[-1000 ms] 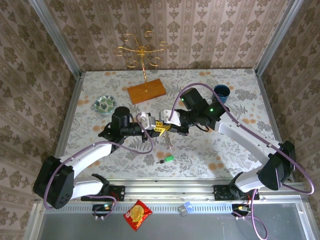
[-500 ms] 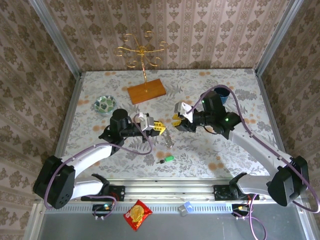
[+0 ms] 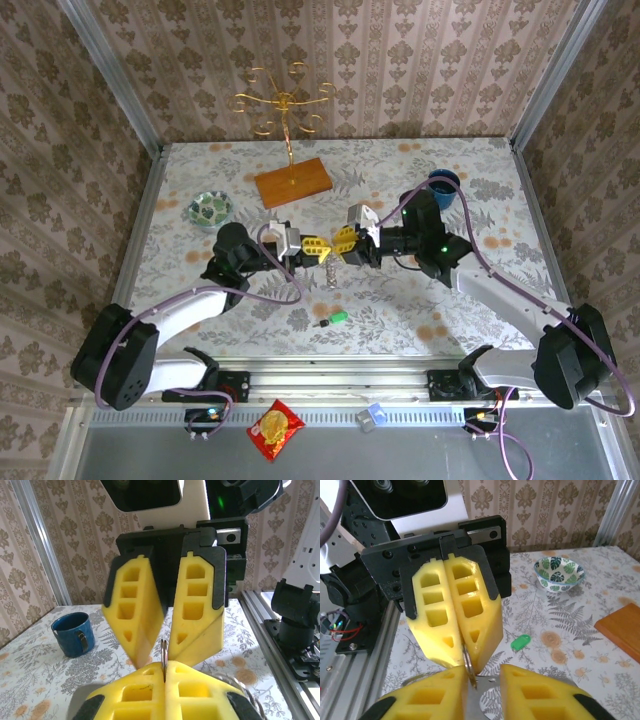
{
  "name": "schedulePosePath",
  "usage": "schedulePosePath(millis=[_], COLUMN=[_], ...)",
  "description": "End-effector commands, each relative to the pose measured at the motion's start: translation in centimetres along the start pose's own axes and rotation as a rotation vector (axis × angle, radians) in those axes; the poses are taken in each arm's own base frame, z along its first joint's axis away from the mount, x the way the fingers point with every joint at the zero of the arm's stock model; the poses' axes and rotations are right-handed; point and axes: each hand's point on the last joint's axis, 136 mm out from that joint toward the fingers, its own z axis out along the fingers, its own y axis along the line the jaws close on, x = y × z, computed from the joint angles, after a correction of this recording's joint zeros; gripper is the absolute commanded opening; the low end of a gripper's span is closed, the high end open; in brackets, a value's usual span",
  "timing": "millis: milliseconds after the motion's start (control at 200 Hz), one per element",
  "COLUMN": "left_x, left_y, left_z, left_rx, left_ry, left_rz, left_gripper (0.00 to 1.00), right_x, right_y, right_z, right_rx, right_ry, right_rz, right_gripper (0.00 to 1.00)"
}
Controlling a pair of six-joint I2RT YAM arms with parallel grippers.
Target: Put the keys on the keyring
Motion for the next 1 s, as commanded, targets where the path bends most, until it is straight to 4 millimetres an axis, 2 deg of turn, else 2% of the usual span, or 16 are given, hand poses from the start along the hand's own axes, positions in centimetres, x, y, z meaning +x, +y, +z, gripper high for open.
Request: schedulePosePath(millis=[0, 55, 85, 140, 180, 280, 515, 590, 650, 675, 995], left_x=[-1.2, -1.2, -1.0, -0.9, -0.6, 0.0, 1.3, 1.3, 1.1, 1.1, 1.9], left_y=[-0.4, -0.4, -0.2, 0.3, 0.6, 0.8, 0.3, 0.1, 0.0, 0.0, -0.3], left_z=[-0.1, -0.1, -0.2, -0.4, -0.7, -1.0, -1.2, -1.1, -0.9, -0.9, -0.3], left_rx=[0.027, 0.022, 0.01, -0.018, -0.042, -0.067, -0.045, -0.033, -0.023, -0.02, 0.02], left_ry=[-0.052, -0.052, -0.049, -0.044, -0.035, 0.024, 0.193, 0.202, 0.199, 0.198, 0.22], left_rz=[0.021, 0.022, 0.02, 0.018, 0.018, 0.029, 0.06, 0.057, 0.057, 0.056, 0.023], left_gripper=[0.0, 0.0, 0.0, 0.2, 0.24, 0.24, 0.23, 0.23, 0.23, 0.23, 0.21], right_x=[-1.1, -1.3, -1.4, -1.3, -1.2, -0.4, 3.0, 3.1, 2.4, 3.1, 2.0], right_y=[0.5, 0.5, 0.6, 0.5, 0.4, 0.2, 0.2, 0.1, 0.1, -0.1, 0.6], right_z=[0.5, 0.4, 0.4, 0.2, 0.0, -0.4, -0.9, -0.8, -0.9, -0.4, 0.8], right_rx=[-0.044, -0.046, -0.047, -0.039, -0.027, -0.001, 0.003, -0.002, 0.007, -0.005, -0.039], right_ry=[-0.043, -0.045, -0.042, -0.019, 0.007, 0.115, 0.453, 0.505, 0.51, 0.531, 0.516], right_rz=[-0.007, -0.012, -0.02, -0.031, -0.039, -0.085, -0.176, -0.198, -0.22, -0.213, -0.256], right_gripper=[0.12, 0.01, 0.0, 0.0, 0.0, 0.0, 0.0, 0.0, 0.0, 0.0, 0.0])
